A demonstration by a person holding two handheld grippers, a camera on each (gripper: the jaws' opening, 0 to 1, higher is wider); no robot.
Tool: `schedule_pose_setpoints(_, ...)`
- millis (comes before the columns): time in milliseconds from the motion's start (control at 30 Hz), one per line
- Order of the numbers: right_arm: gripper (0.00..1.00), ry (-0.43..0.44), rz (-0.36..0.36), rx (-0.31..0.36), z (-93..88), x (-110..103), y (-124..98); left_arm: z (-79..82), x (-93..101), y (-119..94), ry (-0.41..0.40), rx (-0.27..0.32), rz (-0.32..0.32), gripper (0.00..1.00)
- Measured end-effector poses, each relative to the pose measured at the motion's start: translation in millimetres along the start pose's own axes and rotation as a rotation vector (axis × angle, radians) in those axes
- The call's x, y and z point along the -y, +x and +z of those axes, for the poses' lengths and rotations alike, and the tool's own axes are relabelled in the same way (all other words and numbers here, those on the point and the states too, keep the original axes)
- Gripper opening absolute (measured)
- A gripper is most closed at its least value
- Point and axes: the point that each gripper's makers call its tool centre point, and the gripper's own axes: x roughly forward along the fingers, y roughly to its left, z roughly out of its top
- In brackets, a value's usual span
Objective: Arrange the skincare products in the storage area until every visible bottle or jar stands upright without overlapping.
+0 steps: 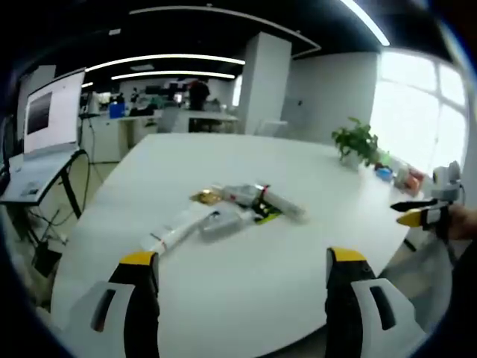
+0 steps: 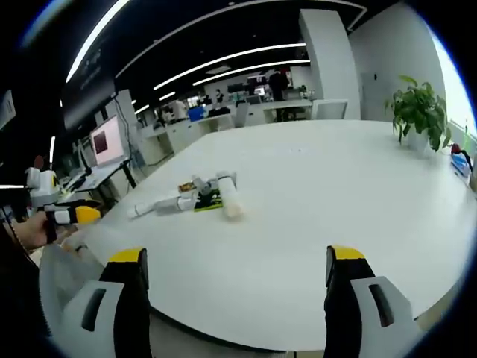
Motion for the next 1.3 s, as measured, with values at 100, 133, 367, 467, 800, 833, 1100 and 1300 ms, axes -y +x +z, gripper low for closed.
schedule_pose_setpoints(100,0.98,-0.001,0.002,-0.005,-1.0,-0.1,0.6,-0.2,1.2,0.4,0.000,-0.003,-0.002,0.85)
schedule_pose_setpoints(133,0.98,-0.001,0.003,-0.006,-1.2,-0.2,0.7,-0.4,1.2,0.3,0.001,-0.004,-0.001,0.85)
schedule_pose_setpoints(367,0.98,-0.009,0.007,-0.022,-2.9,-2.8,2.0,2.3,0.2,0.0,-0.010,0.007,0.006,0.85)
schedule_pose_setpoints(467,0.98,-0.005,0.006,-0.021,-2.6,-2.7,1.9,3.3,1.2,-0.5,-0.013,0.010,0.003,0.85)
schedule_pose_setpoints(800,0.97,-0.005,0.003,-0.019,-4.0,-1.5,1.8,3.5,3.4,-0.9,-0.005,0.003,0.001,0.84)
schedule_pose_setpoints(833,0.97,-0.004,0.003,-0.019,-3.9,-1.6,1.8,3.7,3.6,-1.1,-0.005,0.003,0.002,0.84)
schedule_pose_setpoints(1100,0.97,-0.004,0.003,-0.022,-4.8,-1.1,2.2,4.1,2.2,-2.3,-0.007,0.006,0.006,0.84)
schedule_pose_setpoints(1300,0.97,-0.008,0.010,-0.027,-5.5,-2.5,2.6,5.3,1.1,-2.9,-0.012,0.012,0.011,0.84)
